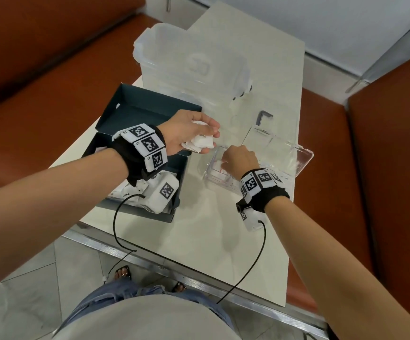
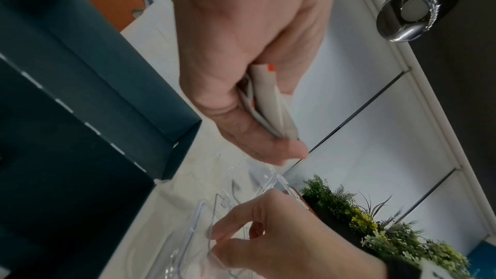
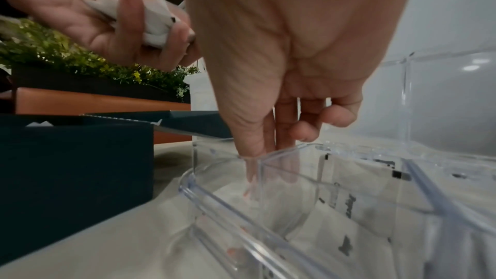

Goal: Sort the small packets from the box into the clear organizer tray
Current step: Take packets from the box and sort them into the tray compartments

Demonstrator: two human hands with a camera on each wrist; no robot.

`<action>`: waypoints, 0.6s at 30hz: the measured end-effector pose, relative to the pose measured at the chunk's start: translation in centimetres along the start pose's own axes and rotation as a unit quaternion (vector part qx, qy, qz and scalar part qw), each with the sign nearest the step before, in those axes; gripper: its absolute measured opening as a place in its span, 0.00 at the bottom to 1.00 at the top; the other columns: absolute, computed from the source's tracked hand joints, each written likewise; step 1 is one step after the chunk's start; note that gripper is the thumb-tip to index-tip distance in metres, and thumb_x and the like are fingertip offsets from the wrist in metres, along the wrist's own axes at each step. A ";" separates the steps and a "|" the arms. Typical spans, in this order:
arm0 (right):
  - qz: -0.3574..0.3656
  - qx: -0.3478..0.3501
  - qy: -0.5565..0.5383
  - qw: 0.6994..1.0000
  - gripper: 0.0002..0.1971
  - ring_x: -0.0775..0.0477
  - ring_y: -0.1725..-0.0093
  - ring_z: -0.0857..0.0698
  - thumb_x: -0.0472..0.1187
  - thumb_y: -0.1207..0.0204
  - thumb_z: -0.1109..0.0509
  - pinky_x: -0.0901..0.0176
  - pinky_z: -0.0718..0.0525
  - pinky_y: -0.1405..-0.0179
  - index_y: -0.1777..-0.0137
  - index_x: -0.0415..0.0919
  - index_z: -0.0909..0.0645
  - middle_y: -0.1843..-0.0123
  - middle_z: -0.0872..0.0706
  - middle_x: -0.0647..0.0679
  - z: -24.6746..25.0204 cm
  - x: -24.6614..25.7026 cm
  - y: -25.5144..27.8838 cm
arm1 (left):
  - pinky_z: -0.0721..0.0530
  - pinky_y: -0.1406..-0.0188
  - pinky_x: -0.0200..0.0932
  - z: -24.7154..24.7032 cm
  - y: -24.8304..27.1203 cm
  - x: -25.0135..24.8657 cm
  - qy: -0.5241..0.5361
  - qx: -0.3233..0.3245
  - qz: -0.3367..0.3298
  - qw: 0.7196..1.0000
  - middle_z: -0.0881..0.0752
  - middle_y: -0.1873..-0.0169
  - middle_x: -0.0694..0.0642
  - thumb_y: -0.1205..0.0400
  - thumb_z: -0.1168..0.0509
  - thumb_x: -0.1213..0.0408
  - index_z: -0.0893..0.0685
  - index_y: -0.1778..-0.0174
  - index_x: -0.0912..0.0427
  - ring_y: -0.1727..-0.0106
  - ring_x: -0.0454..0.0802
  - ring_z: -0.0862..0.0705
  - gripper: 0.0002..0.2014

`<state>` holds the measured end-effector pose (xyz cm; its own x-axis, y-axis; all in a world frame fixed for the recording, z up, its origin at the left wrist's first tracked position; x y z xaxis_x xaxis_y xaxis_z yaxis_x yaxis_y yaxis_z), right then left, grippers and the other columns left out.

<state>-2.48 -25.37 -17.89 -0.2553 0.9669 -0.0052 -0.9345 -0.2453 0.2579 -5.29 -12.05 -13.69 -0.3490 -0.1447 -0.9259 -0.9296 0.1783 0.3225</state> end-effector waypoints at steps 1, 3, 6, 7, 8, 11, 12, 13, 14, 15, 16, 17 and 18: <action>0.007 0.006 0.014 1.000 0.15 0.39 0.38 0.18 0.42 0.20 0.33 0.50 0.26 0.39 0.35 0.43 0.19 0.40 0.14 0.44 -0.3 0.1 -0.1 | 0.13 0.71 0.43 -0.1 0.0 0.0 0.002 0.001 0.001 1.000 0.10 0.58 0.59 0.21 0.28 0.71 0.13 0.51 0.62 0.63 0.53 0.09 0.04; 0.012 0.009 0.032 0.999 0.17 0.42 0.37 0.19 0.47 0.21 0.32 0.50 0.29 0.38 0.33 0.48 0.20 0.40 0.14 0.48 -0.6 0.2 -0.2 | 0.13 0.71 0.44 -0.2 0.0 0.1 0.007 0.004 0.004 1.000 0.10 0.58 0.58 0.21 0.28 0.71 0.13 0.51 0.62 0.62 0.54 0.09 0.05; 0.004 0.006 0.054 0.999 0.17 0.44 0.37 0.20 0.54 0.22 0.33 0.49 0.32 0.38 0.35 0.54 0.19 0.42 0.13 0.52 -0.7 0.1 -0.3 | 0.13 0.70 0.44 -0.4 0.0 0.4 0.012 0.007 0.010 1.000 0.09 0.59 0.57 0.22 0.27 0.70 0.13 0.51 0.62 0.61 0.55 0.09 0.05; 0.000 0.005 0.060 0.998 0.16 0.44 0.38 0.20 0.55 0.22 0.33 0.49 0.33 0.39 0.36 0.56 0.18 0.43 0.13 0.52 -0.7 0.1 -0.3 | 0.13 0.70 0.44 -0.5 0.1 0.4 0.012 0.009 0.010 1.000 0.09 0.59 0.57 0.22 0.27 0.69 0.13 0.51 0.62 0.60 0.55 0.09 0.05; -0.003 0.003 0.064 0.998 0.16 0.45 0.39 0.20 0.57 0.22 0.33 0.48 0.33 0.40 0.37 0.57 0.18 0.44 0.13 0.52 -0.7 0.0 -0.2 | 0.13 0.70 0.44 -0.6 0.1 0.4 0.013 0.012 0.011 1.000 0.09 0.59 0.56 0.21 0.27 0.68 0.13 0.50 0.62 0.60 0.54 0.09 0.06; -0.001 -0.013 0.046 0.999 0.16 0.45 0.38 0.19 0.57 0.23 0.33 0.47 0.33 0.38 0.38 0.56 0.17 0.43 0.13 0.53 -0.2 0.0 0.2 | 0.13 0.69 0.44 -1.0 0.3 0.4 0.034 0.018 0.017 0.999 0.09 0.59 0.56 0.20 0.28 0.64 0.14 0.48 0.63 0.59 0.55 0.09 0.08; -0.001 -0.020 0.029 0.999 0.15 0.45 0.38 0.19 0.57 0.23 0.33 0.47 0.33 0.37 0.38 0.55 0.17 0.43 0.12 0.53 0.1 -0.1 0.5 | 0.13 0.69 0.44 -1.1 0.3 0.4 0.045 0.019 0.025 0.998 0.09 0.58 0.57 0.19 0.29 0.62 0.14 0.47 0.63 0.58 0.56 0.10 0.09; -0.004 -0.034 0.007 0.999 0.15 0.45 0.38 0.18 0.56 0.22 0.32 0.47 0.32 0.37 0.39 0.54 0.16 0.43 0.12 0.53 0.7 -0.2 0.9 | 0.13 0.69 0.45 -1.1 0.4 0.4 0.055 0.018 0.035 0.998 0.10 0.57 0.58 0.18 0.30 0.61 0.15 0.46 0.64 0.58 0.58 0.10 0.10; -0.007 -0.057 -0.026 0.998 0.14 0.44 0.39 0.17 0.54 0.21 0.33 0.47 0.31 0.37 0.40 0.52 0.16 0.44 0.11 0.52 1.5 -0.4 1.4 | 0.13 0.69 0.45 -1.1 0.5 0.4 0.066 0.018 0.045 0.997 0.10 0.57 0.60 0.16 0.32 0.60 0.15 0.46 0.64 0.58 0.59 0.10 0.10; -0.010 -0.092 -0.077 0.993 0.12 0.44 0.41 0.16 0.51 0.20 0.33 0.48 0.28 0.37 0.41 0.50 0.15 0.45 0.11 0.51 2.6 -0.7 1.9 | 0.12 0.68 0.46 -1.1 0.6 0.4 0.076 0.017 0.053 0.996 0.10 0.56 0.61 0.15 0.34 0.61 0.15 0.46 0.65 0.59 0.59 0.10 0.10; -0.013 -0.129 -0.150 0.980 0.11 0.44 0.43 0.15 0.49 0.19 0.34 0.50 0.25 0.39 0.42 0.48 0.14 0.47 0.10 0.50 3.9 -1.1 2.6 | 0.12 0.67 0.46 -1.1 0.8 0.4 0.085 0.017 0.059 0.995 0.10 0.56 0.61 0.15 0.36 0.62 0.16 0.45 0.65 0.60 0.59 0.10 0.10; -0.016 -0.163 -0.238 0.957 0.11 0.46 0.46 0.14 0.47 0.19 0.34 0.55 0.22 0.44 0.45 0.46 0.13 0.49 0.09 0.48 5.2 -1.5 3.3 | 0.11 0.66 0.47 -1.2 0.9 0.5 0.090 0.018 0.065 0.994 0.11 0.54 0.61 0.14 0.38 0.64 0.16 0.43 0.66 0.60 0.59 0.10 0.10; -0.019 -0.188 -0.322 0.928 0.10 0.49 0.49 0.14 0.46 0.19 0.34 0.62 0.21 0.50 0.47 0.45 0.12 0.52 0.09 0.48 6.2 -1.8 4.0 | 0.10 0.65 0.48 -1.2 0.9 0.6 0.091 0.020 0.072 0.993 0.11 0.52 0.62 0.13 0.41 0.66 0.18 0.40 0.66 0.59 0.59 0.10 0.11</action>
<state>-4.23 -27.64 -10.83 -0.1326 0.7869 0.6027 -0.9912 -0.1013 -0.0858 -6.52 -13.18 -13.69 -0.4965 -0.2874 -0.8191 -0.8646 0.2478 0.4372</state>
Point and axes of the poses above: each hand's wrist, its own y-axis away from the middle knuckle, its own z-axis out of the back of the hand, x = y × z, the point moved 10 cm from there along -y, towards the middle knuckle
